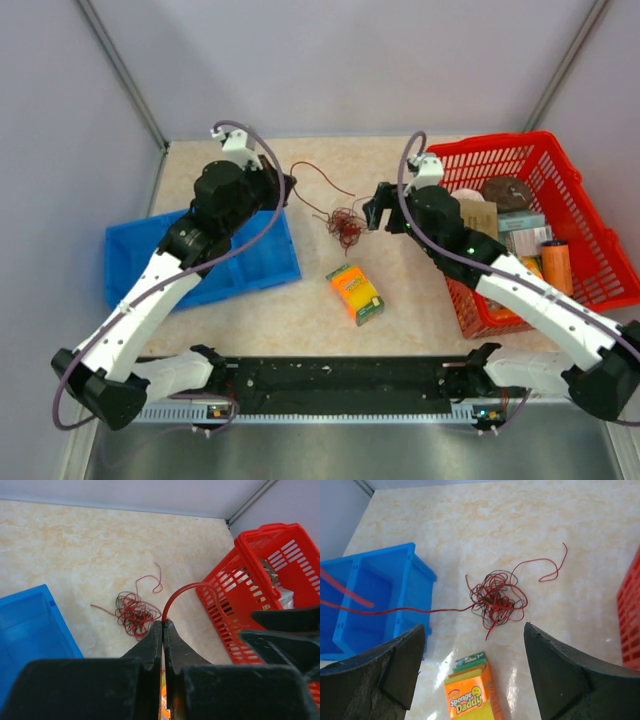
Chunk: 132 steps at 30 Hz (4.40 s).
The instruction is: Untangle the cables
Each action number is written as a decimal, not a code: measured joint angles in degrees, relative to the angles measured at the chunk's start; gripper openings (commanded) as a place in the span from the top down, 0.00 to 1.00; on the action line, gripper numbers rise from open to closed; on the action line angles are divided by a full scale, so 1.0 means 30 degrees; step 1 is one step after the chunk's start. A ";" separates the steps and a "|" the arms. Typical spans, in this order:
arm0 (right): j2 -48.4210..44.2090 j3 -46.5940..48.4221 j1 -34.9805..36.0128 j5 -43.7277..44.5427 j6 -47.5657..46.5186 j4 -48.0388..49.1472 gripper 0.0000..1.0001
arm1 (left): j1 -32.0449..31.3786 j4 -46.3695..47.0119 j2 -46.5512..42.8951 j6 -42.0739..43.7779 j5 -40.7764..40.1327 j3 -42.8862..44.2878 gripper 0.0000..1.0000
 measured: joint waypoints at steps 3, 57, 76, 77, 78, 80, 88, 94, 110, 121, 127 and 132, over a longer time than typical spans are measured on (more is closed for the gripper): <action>0.1668 -0.0437 -0.0109 -0.0954 -0.0007 0.1523 0.17 | 0.0000 -0.0532 -0.1435 -0.0393 0.0007 -0.0095 1.00; 1.1795 0.3024 -0.0204 0.1173 -0.2630 0.1195 1.00 | 0.0000 -0.1843 -0.8364 0.0379 -0.5552 -0.0357 1.00; 1.1839 0.3606 -0.1858 0.5530 -0.3912 0.1683 0.86 | -0.0015 -0.3089 -1.2233 0.9500 -1.4848 0.2302 1.00; 1.2072 0.3614 -0.1865 0.5763 -0.4000 0.1661 0.81 | -0.0015 -0.3060 -1.2196 0.9763 -1.5038 0.2732 1.00; 1.2342 0.3657 -0.1865 0.5982 -0.4058 0.1581 0.77 | -0.0015 -0.2965 -1.2196 0.9872 -1.5169 0.3067 1.00; 1.2990 0.4000 -0.1865 0.6288 -0.4313 0.1100 0.66 | -0.0015 -0.2849 -1.2240 0.9755 -1.5023 0.3636 1.00; 1.3070 0.4794 -0.1851 0.4401 -0.4728 -0.0204 0.33 | -0.0015 -0.3228 -1.1103 0.6244 -1.1555 0.4350 1.00; 1.0353 0.4167 -0.1843 -0.0109 -0.5151 -0.0444 0.17 | -0.0015 -0.3264 -0.8393 0.5734 -1.0564 0.4874 1.00; 0.6696 -0.0379 0.2863 -1.7078 -0.4976 0.9311 0.20 | -0.0015 -0.3228 -0.7985 0.5231 -0.9624 0.5763 1.00; 0.8619 0.0488 0.4029 -1.6677 -0.2907 0.9318 1.00 | -0.0015 -0.3198 -0.8808 0.4940 -0.9610 0.4845 1.00; 0.7125 0.2871 0.3745 -1.3908 -0.2579 0.7424 1.00 | -0.0015 -0.2878 -0.9850 0.3417 -0.8561 0.1115 1.00; 0.5865 0.6207 0.1829 -1.3857 0.0262 0.7096 1.00 | -0.0007 -0.1916 -0.9406 0.1639 -0.4291 -0.3432 1.00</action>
